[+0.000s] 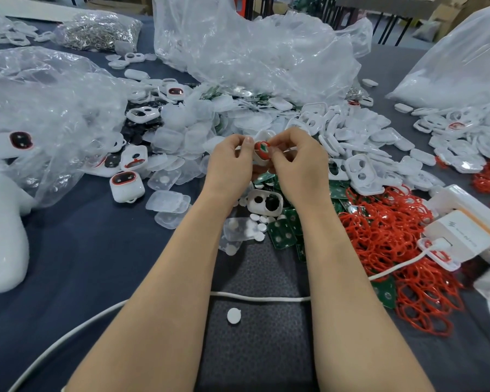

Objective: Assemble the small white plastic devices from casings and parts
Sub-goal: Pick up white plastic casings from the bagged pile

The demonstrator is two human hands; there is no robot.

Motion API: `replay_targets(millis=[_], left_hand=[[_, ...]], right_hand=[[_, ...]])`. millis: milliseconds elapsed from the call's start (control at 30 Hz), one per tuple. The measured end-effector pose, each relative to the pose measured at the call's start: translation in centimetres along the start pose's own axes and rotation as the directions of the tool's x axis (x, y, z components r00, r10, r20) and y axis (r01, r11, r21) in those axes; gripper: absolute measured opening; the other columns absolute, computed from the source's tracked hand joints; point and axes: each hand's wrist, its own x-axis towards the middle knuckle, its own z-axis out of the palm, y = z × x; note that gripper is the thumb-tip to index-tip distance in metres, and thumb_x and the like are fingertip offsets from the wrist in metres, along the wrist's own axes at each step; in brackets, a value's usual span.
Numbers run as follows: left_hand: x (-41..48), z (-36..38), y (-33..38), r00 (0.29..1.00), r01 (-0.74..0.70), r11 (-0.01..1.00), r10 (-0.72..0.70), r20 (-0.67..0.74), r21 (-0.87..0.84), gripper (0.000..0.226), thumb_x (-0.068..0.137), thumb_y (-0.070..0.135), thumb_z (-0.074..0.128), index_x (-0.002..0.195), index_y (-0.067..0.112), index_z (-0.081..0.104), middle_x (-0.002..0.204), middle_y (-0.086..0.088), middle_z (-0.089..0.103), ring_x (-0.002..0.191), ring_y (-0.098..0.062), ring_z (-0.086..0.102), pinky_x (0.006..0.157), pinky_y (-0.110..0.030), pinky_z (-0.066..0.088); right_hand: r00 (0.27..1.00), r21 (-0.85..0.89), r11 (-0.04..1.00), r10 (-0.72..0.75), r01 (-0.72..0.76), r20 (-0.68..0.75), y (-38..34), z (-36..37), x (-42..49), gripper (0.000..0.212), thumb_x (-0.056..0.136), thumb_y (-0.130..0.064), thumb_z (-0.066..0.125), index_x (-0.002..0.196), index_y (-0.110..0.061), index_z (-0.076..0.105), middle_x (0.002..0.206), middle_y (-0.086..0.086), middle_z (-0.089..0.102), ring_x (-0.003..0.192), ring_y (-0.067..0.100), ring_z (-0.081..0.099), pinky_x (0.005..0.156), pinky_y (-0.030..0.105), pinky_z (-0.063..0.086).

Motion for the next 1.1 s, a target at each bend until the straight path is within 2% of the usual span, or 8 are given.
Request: replay_targets(millis=[133, 367, 533, 633, 700, 800, 967, 1100], left_hand=[[0.17, 0.12, -0.13, 1.000, -0.018, 0.998, 0.019, -0.008, 0.068, 0.023, 0.103, 0.022, 0.041, 0.096, 0.010, 0.060, 0.092, -0.013, 0.069, 0.093, -0.031, 0.068, 0.089, -0.049, 0.053], [0.08, 0.21, -0.36, 0.999, -0.019, 1.000, 0.018, -0.046, -0.011, 0.024, 0.102, 0.019, 0.043, 0.087, 0.012, 0.061, 0.087, -0.014, 0.070, 0.090, -0.028, 0.070, 0.085, -0.043, 0.057], [0.26, 0.18, -0.49, 0.999, -0.018, 0.999, 0.017, -0.040, -0.031, 0.023, 0.102, 0.018, 0.043, 0.091, 0.009, 0.061, 0.078, -0.007, 0.067, 0.089, -0.028, 0.070, 0.085, -0.043, 0.057], [0.36, 0.08, -0.54, 0.998, -0.030, 0.999, 0.028, -0.049, -0.025, 0.024, 0.102, 0.019, 0.043, 0.083, 0.014, 0.058, 0.080, -0.010, 0.067, 0.091, -0.032, 0.069, 0.086, -0.047, 0.056], [0.41, 0.08, -0.56, 0.998, -0.033, 0.999, 0.033, -0.048, -0.003, 0.025, 0.102, 0.020, 0.043, 0.082, 0.014, 0.058, 0.084, -0.014, 0.067, 0.092, -0.033, 0.068, 0.087, -0.048, 0.055], [0.41, 0.16, -0.56, 0.998, -0.039, 0.999, 0.040, -0.052, 0.027, 0.025, 0.102, 0.021, 0.042, 0.086, 0.011, 0.059, 0.087, -0.016, 0.068, 0.092, -0.034, 0.067, 0.088, -0.049, 0.054], [-0.08, 0.27, -0.26, 0.997, -0.060, 0.998, 0.060, -0.039, 0.008, 0.028, 0.097, 0.030, 0.055, 0.094, 0.003, 0.063, 0.073, -0.005, 0.069, 0.080, -0.023, 0.071, 0.085, -0.045, 0.057], [-0.21, 0.21, -0.20, 0.996, -0.079, 0.996, 0.080, -0.040, 0.029, 0.027, 0.096, 0.026, 0.058, 0.100, 0.000, 0.063, 0.079, -0.011, 0.071, 0.083, -0.026, 0.071, 0.085, -0.047, 0.056]], right_hand=[[1.000, -0.001, 1.000, -0.021, 0.021, -0.021, 0.06, 0.14, -0.01, 0.008, 0.088, -0.004, 0.060, 0.087, -0.007, 0.066, 0.088, 0.007, 0.065, 0.078, 0.021, 0.063, 0.075, 0.041, 0.053], [1.000, 0.040, 0.999, 0.005, -0.004, -0.021, 0.08, 0.25, 0.02, 0.008, 0.087, -0.006, 0.062, 0.083, -0.013, 0.066, 0.086, 0.000, 0.065, 0.080, 0.017, 0.063, 0.076, 0.040, 0.054], [1.000, 0.039, 0.999, 0.001, 0.000, -0.011, 0.08, 0.38, 0.06, 0.005, 0.086, -0.007, 0.064, 0.085, -0.009, 0.068, 0.086, 0.002, 0.065, 0.082, 0.021, 0.065, 0.077, 0.044, 0.055], [1.000, 0.028, 1.000, -0.003, 0.003, -0.014, 0.07, 0.47, 0.08, 0.006, 0.086, -0.006, 0.064, 0.084, -0.009, 0.068, 0.079, -0.006, 0.060, 0.079, 0.022, 0.064, 0.074, 0.045, 0.055], [1.000, 0.018, 1.000, -0.003, 0.003, -0.020, 0.12, 0.51, 0.09, 0.006, 0.086, -0.005, 0.064, 0.083, -0.009, 0.068, 0.080, -0.004, 0.061, 0.078, 0.023, 0.064, 0.074, 0.045, 0.055], [1.000, 0.006, 1.000, -0.006, 0.006, -0.022, 0.14, 0.53, 0.06, 0.007, 0.086, -0.005, 0.063, 0.084, -0.009, 0.068, 0.084, 0.002, 0.064, 0.078, 0.022, 0.064, 0.074, 0.044, 0.055], [1.000, 0.021, 1.000, 0.015, -0.015, -0.018, 0.13, 0.53, 0.02, 0.009, 0.086, -0.002, 0.060, 0.085, -0.007, 0.067, 0.085, 0.007, 0.066, 0.079, 0.023, 0.066, 0.076, 0.045, 0.055], [0.999, 0.013, 1.000, 0.022, -0.022, -0.029, 0.10, 0.49, -0.04, 0.010, 0.086, -0.002, 0.059, 0.087, -0.007, 0.067, 0.083, 0.004, 0.065, 0.078, 0.021, 0.065, 0.076, 0.042, 0.055]])
